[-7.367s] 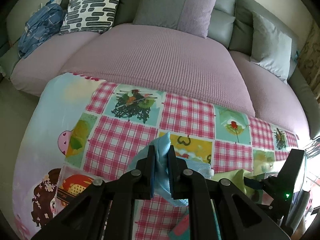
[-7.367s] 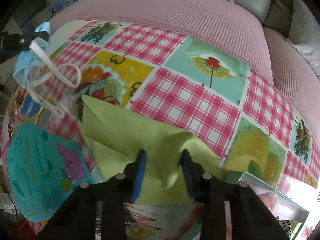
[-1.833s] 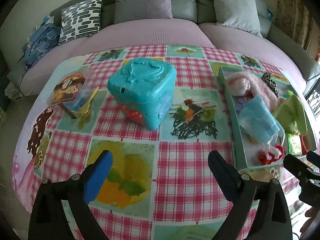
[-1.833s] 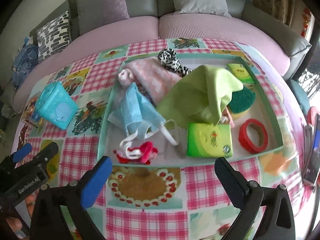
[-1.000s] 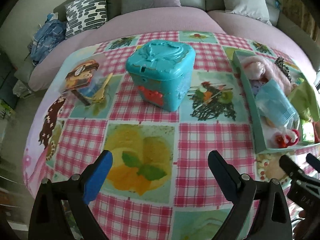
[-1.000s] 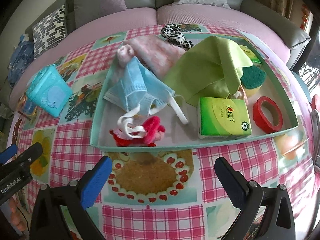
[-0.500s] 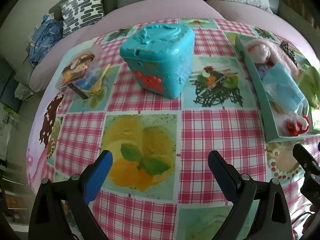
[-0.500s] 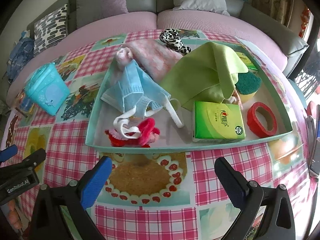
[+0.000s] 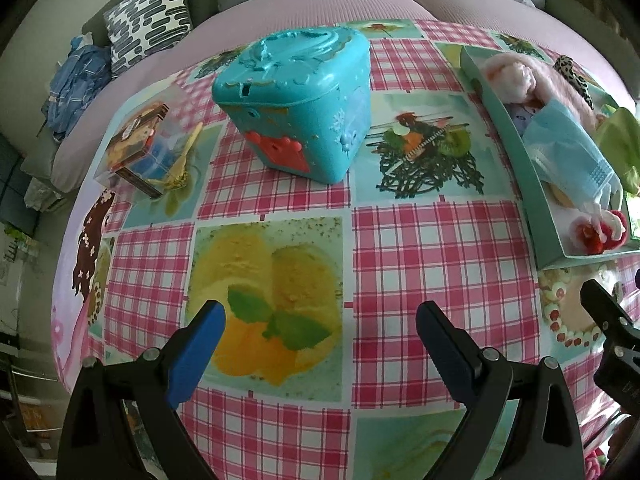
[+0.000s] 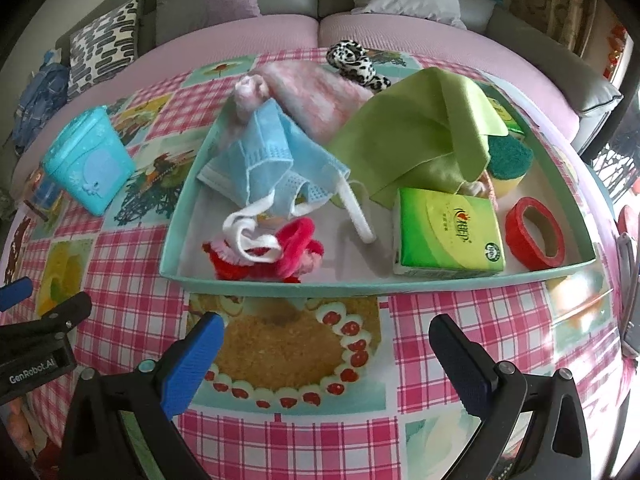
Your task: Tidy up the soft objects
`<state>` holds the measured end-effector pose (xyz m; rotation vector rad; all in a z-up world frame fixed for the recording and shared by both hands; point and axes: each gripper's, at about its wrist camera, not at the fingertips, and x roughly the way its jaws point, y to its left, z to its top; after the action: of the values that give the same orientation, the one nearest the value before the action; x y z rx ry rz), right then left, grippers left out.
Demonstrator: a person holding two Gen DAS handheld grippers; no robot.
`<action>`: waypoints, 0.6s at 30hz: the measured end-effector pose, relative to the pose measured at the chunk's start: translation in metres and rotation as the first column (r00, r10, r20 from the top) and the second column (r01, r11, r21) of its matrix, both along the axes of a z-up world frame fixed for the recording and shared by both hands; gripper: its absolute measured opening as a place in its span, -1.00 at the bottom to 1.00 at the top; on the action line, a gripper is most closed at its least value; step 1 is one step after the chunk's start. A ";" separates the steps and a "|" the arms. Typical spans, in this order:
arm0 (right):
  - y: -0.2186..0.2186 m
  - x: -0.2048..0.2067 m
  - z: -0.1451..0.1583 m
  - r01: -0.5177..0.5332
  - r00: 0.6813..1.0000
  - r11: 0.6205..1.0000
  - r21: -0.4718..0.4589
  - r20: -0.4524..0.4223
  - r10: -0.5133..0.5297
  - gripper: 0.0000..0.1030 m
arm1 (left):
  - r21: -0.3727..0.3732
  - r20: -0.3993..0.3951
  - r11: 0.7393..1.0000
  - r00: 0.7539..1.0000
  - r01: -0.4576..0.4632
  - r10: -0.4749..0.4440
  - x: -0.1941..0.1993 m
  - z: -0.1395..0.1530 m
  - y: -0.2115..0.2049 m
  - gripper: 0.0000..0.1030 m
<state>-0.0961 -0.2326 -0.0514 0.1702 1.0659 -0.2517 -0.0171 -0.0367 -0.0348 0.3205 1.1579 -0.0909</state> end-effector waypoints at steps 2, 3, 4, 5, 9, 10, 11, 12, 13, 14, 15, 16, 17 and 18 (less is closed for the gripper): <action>0.002 0.000 -0.001 -0.002 1.000 1.000 0.001 0.003 0.002 1.00 | 0.003 -0.005 1.000 1.000 0.001 -0.001 0.003 -0.004 0.000 0.87; 0.003 0.001 -0.001 -0.002 1.000 1.000 -0.001 0.003 0.002 1.00 | 0.003 -0.006 1.000 1.000 0.001 -0.001 0.003 -0.005 0.000 0.87; 0.003 0.001 -0.002 -0.001 1.000 1.000 -0.003 0.000 0.001 1.00 | 0.004 -0.007 1.000 1.000 0.001 -0.001 0.003 -0.005 -0.001 0.87; 0.003 0.001 -0.002 0.000 1.000 1.000 -0.004 -0.001 0.000 1.00 | 0.004 -0.007 1.000 1.000 0.001 -0.001 0.003 -0.005 -0.001 0.87; 0.002 0.002 -0.002 0.004 1.000 1.000 -0.005 0.001 -0.004 1.00 | 0.006 -0.009 1.000 1.000 0.002 -0.001 0.004 -0.007 0.000 0.87; 0.002 0.002 -0.002 0.005 1.000 1.000 -0.005 0.002 -0.005 1.00 | 0.007 -0.011 1.000 1.000 0.002 -0.002 0.004 -0.008 -0.001 0.87; 0.001 0.002 -0.003 0.007 1.000 1.000 -0.004 0.001 -0.007 1.00 | 0.007 -0.011 1.000 1.000 0.003 -0.003 0.004 -0.008 0.000 0.87; 0.000 0.001 -0.003 0.008 1.000 1.000 -0.004 0.000 -0.008 1.00 | 0.008 -0.012 1.000 1.000 0.003 -0.003 0.004 -0.008 0.000 0.87; 0.000 0.001 -0.003 0.010 1.000 1.000 -0.004 -0.001 -0.010 1.00 | 0.008 -0.012 1.000 1.000 0.004 -0.004 0.004 -0.008 0.001 0.87; -0.001 0.001 -0.003 0.012 1.000 1.000 -0.004 -0.002 -0.012 1.00 | 0.009 -0.011 1.000 1.000 0.003 -0.003 0.004 -0.008 0.000 0.87; -0.002 0.000 -0.003 0.012 1.000 1.000 -0.004 -0.002 -0.012 1.00 | 0.010 -0.010 1.000 1.000 0.003 -0.003 0.004 -0.008 0.000 0.87; -0.002 0.001 -0.003 0.013 1.000 1.000 -0.004 -0.002 -0.013 1.00 | 0.011 -0.010 1.000 1.000 0.002 -0.001 0.004 -0.008 0.000 0.87; -0.002 0.000 -0.002 0.014 1.000 1.000 -0.005 -0.001 -0.014 1.00 | 0.012 -0.010 1.000 1.000 0.002 -0.002 0.004 -0.008 0.000 0.87; -0.002 0.000 -0.002 0.014 1.000 1.000 -0.007 0.000 -0.014 1.00 | 0.013 -0.010 1.000 1.000 0.002 -0.002 0.004 -0.008 0.001 0.87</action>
<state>-0.0957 -0.2347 -0.0538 0.1718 1.0642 -0.2677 -0.0130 -0.0360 -0.0429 0.3332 1.1686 -0.0872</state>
